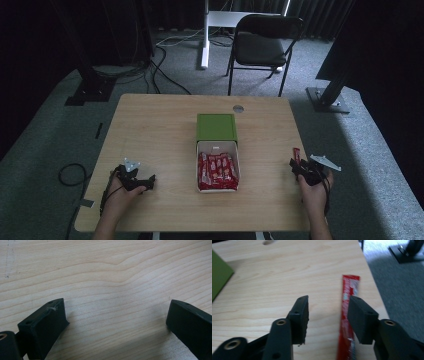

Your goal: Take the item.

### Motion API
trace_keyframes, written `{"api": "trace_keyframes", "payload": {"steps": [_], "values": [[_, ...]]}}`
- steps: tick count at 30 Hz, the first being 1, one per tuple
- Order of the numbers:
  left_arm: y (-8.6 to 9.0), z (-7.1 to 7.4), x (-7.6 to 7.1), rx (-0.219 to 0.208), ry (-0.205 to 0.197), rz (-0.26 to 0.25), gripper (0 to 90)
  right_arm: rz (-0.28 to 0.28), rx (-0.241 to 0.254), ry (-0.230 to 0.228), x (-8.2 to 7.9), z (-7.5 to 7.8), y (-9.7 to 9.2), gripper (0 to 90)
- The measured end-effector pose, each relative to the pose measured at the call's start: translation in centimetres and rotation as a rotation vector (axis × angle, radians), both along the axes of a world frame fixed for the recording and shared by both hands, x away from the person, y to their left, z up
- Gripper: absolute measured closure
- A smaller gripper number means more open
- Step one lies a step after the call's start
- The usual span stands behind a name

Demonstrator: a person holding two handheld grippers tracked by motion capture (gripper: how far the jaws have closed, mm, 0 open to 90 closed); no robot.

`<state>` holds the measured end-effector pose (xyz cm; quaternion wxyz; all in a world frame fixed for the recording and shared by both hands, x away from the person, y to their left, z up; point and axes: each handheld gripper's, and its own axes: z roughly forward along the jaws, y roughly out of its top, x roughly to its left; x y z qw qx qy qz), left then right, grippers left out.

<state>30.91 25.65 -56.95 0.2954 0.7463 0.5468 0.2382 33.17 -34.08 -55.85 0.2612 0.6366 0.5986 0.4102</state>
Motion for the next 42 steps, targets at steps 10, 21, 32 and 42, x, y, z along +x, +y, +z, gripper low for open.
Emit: {"api": "trace_keyframes", "payload": {"steps": [10, 21, 32, 42], "values": [[0.0, 0.0, 0.0, 0.000, 0.000, 0.000, 3.6, 0.102, -0.019, -0.036, 0.3, -0.4, 1.4, 40.8], [0.0, 0.0, 0.0, 0.000, 0.000, 0.000, 3.7, 0.201, -0.104, 0.009, 0.7, -1.1, 2.7, 37.6], [0.0, 0.0, 0.0, 0.000, 0.000, 0.000, 3.6, 0.254, -0.189, 0.092, 1.0, -1.8, 3.7, 35.5], [0.0, 0.0, 0.0, 0.000, 0.000, 0.000, 3.6, 0.236, -0.221, 0.123, 1.2, -1.9, 4.0, 17.1]]}}
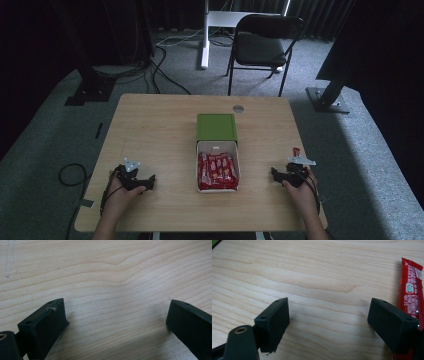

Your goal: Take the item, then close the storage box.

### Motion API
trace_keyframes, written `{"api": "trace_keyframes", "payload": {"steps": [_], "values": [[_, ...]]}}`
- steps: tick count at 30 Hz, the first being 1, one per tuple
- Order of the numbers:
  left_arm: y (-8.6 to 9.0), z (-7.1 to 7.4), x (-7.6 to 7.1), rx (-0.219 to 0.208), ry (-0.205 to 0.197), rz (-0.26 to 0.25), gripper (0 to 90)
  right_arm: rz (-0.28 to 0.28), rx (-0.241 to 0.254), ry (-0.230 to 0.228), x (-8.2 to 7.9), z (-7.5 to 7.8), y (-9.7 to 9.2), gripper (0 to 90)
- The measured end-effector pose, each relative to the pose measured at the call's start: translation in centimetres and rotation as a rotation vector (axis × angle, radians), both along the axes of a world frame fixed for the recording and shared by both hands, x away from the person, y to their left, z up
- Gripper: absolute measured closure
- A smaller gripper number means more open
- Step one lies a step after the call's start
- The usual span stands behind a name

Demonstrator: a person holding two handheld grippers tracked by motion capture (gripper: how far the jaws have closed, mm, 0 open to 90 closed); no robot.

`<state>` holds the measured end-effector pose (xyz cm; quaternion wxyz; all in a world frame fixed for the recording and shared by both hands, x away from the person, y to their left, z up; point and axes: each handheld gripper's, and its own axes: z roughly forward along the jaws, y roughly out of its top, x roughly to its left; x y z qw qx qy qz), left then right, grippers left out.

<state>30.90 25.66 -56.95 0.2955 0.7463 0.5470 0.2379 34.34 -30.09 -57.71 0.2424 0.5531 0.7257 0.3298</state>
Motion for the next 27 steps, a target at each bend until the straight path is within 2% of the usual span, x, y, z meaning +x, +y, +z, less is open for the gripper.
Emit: {"api": "trace_keyframes", "payload": {"steps": [3, 12, 20, 27], "values": [[0.0, 0.0, 0.0, 0.000, 0.001, 0.000, 3.6, -0.009, -0.002, 0.009, 0.0, 0.0, 0.0, 12.3], [-0.1, 0.0, -0.1, 0.000, -0.003, 0.001, 3.7, -0.006, -0.003, 0.008, 0.0, 0.0, 0.0, 13.2], [-0.6, 0.2, -0.2, 0.012, -0.011, -0.058, 4.6, 0.025, 0.041, 0.000, -0.2, 0.2, 0.1, 13.6], [-1.7, 1.5, -0.4, -0.023, -0.059, -0.102, 4.6, 0.074, 0.056, -0.029, -0.4, 1.0, 0.6, 13.6]]}}
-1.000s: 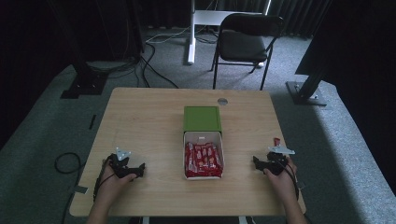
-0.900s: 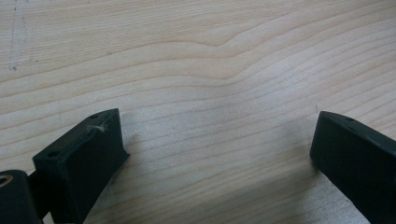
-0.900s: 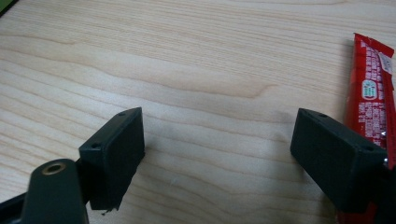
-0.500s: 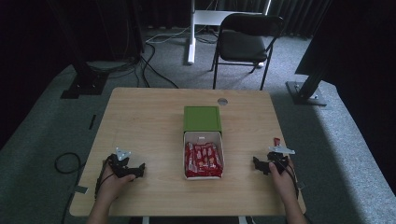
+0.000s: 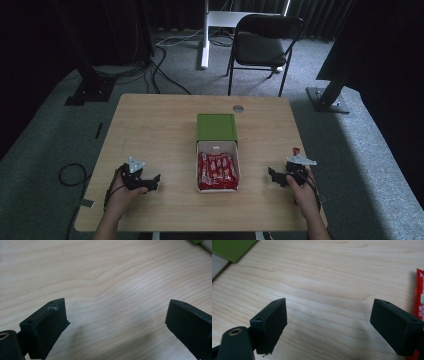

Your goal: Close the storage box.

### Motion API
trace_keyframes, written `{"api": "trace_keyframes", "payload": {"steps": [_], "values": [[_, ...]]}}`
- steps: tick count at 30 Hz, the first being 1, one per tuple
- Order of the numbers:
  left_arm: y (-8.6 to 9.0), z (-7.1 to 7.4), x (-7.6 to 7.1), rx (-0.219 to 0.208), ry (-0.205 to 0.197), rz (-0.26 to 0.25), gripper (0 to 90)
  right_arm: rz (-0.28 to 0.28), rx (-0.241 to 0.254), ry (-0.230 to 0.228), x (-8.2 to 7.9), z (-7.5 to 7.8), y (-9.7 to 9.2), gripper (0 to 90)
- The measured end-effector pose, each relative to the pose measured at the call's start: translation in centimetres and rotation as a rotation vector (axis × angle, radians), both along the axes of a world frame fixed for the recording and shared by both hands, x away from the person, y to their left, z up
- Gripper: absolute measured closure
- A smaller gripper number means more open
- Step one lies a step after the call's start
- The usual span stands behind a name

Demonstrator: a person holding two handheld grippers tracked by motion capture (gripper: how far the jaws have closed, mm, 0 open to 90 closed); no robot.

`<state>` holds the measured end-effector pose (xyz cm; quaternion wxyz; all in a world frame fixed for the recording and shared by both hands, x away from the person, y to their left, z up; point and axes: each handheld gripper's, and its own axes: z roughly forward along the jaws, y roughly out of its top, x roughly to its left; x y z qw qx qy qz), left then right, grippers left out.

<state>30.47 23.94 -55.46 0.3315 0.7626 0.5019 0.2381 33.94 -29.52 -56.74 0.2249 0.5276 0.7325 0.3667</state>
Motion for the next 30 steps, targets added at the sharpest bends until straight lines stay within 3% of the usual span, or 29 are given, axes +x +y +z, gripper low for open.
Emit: {"api": "trace_keyframes", "payload": {"steps": [14, 23, 30], "values": [[-2.4, 3.3, -0.5, -0.057, -0.113, -0.109, 4.6, 0.060, 0.056, -0.074, -0.6, 2.4, 1.3, 13.6], [-3.6, 4.8, -0.9, -0.080, -0.161, -0.170, 4.6, 0.102, 0.105, -0.180, -1.5, 5.3, 2.6, 13.7], [-4.9, 6.3, -1.6, -0.114, -0.200, -0.225, 4.6, 0.170, 0.149, -0.218, -2.3, 7.2, 3.9, 13.7]]}}
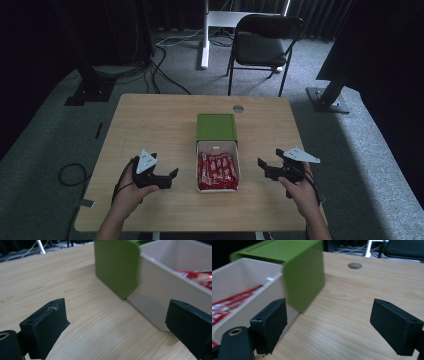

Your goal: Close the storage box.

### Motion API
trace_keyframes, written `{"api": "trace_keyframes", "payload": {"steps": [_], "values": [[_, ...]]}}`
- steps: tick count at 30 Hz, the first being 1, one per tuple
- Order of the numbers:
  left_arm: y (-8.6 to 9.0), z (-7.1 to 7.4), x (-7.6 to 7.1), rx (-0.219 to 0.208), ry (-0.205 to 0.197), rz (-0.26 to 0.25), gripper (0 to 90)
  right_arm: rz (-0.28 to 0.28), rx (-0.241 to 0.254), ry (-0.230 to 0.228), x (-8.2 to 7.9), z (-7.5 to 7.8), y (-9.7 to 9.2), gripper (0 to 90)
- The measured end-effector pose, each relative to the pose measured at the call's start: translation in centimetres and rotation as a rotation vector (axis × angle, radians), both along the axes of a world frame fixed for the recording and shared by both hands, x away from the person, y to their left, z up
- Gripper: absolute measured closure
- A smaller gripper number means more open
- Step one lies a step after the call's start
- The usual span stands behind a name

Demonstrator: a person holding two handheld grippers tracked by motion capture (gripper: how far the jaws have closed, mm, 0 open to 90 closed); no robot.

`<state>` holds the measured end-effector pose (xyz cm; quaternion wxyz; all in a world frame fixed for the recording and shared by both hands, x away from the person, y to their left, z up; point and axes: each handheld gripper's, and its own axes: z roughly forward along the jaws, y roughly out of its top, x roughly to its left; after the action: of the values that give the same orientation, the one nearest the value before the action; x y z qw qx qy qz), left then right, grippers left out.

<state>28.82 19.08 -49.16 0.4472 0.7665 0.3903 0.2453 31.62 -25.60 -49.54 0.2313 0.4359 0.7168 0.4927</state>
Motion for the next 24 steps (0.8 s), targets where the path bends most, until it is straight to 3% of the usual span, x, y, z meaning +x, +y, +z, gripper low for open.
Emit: {"api": "trace_keyframes", "payload": {"steps": [9, 24], "values": [[-1.6, 1.0, -0.6, -0.014, -0.033, -0.071, 4.5, 0.094, 0.002, -0.031, -0.8, 1.0, 1.7, 13.7], [-3.6, 0.3, -0.7, -0.005, -0.005, -0.152, 4.5, 0.229, 0.013, -0.025, -1.6, 1.0, 4.0, 13.8]]}}
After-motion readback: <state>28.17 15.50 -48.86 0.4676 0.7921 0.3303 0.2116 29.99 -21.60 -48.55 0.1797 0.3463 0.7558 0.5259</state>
